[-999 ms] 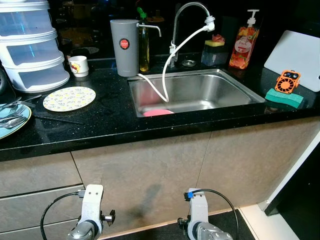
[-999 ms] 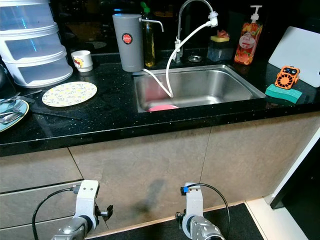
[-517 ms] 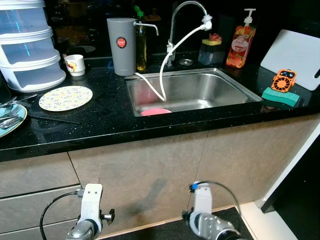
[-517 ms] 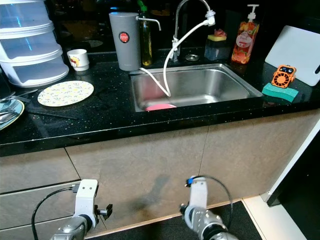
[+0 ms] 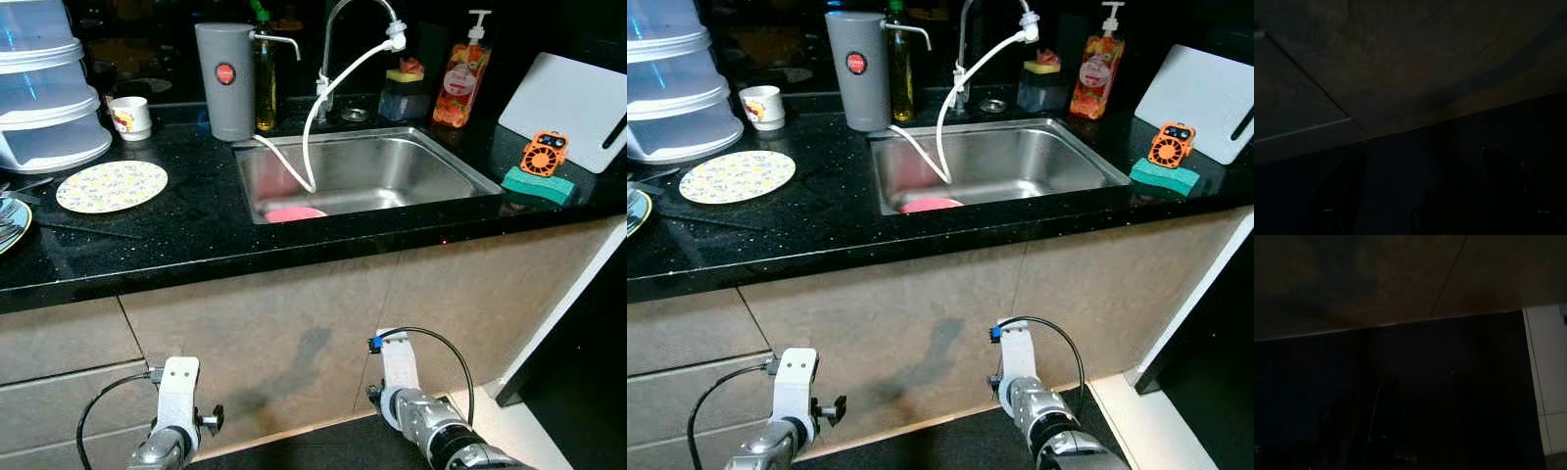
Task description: Kitchen organization
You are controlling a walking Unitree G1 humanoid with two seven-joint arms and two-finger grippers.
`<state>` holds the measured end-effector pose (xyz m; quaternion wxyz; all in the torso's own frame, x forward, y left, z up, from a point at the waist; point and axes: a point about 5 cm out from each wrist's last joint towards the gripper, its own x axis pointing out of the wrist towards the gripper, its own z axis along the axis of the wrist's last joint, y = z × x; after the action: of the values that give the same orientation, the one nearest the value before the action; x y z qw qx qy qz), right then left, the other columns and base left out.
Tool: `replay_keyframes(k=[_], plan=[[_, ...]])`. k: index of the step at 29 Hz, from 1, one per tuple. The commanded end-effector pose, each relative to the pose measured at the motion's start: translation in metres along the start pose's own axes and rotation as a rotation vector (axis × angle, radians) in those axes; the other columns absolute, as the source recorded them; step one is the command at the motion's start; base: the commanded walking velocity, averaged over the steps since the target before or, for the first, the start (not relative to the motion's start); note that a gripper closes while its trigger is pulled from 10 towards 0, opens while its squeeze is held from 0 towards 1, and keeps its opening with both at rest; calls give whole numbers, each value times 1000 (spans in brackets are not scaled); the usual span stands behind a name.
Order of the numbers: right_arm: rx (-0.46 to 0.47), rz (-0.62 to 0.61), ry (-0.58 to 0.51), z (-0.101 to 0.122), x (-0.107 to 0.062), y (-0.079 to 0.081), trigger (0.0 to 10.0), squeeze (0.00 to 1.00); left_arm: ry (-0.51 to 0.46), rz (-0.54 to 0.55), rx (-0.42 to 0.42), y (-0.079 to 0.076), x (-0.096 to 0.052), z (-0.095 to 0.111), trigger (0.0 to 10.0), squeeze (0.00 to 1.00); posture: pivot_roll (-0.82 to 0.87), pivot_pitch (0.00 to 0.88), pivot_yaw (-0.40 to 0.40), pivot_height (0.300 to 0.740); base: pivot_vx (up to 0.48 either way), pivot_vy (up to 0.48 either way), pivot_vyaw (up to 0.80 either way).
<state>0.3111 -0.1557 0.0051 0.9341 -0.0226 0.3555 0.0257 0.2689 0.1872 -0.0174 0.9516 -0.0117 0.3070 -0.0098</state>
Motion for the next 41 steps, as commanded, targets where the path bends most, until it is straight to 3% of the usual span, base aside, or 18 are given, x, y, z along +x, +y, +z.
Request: replay_keyframes(k=[1,6,7,10,14,41], plan=[[84,5,-17,-7,-1,-1,10000,0,6,5,-16,2,-2,-4,10000,0,-7,92,-23,740,0,0,0],[178,29,-17,-23,-2,11,10000,0,6,3,-31,1,-2,-5,10000,0,3,94,-27,740,0,0,0],[183,66,25,-37,-3,18,10000,0,-1,-2,0,-1,-2,-3,10000,0,15,97,-33,740,0,0,0],[205,60,73,-48,-4,17,10000,0,-9,0,8,0,-3,-1,10000,0,8,99,-32,740,0,0,0],[246,41,76,-49,-5,12,10000,0,-16,4,-11,0,-3,-1,10000,0,4,99,-35,740,0,0,0],[233,79,66,-48,-4,21,10000,0,3,5,29,1,-5,-4,10000,0,21,75,-13,740,0,0,0]])
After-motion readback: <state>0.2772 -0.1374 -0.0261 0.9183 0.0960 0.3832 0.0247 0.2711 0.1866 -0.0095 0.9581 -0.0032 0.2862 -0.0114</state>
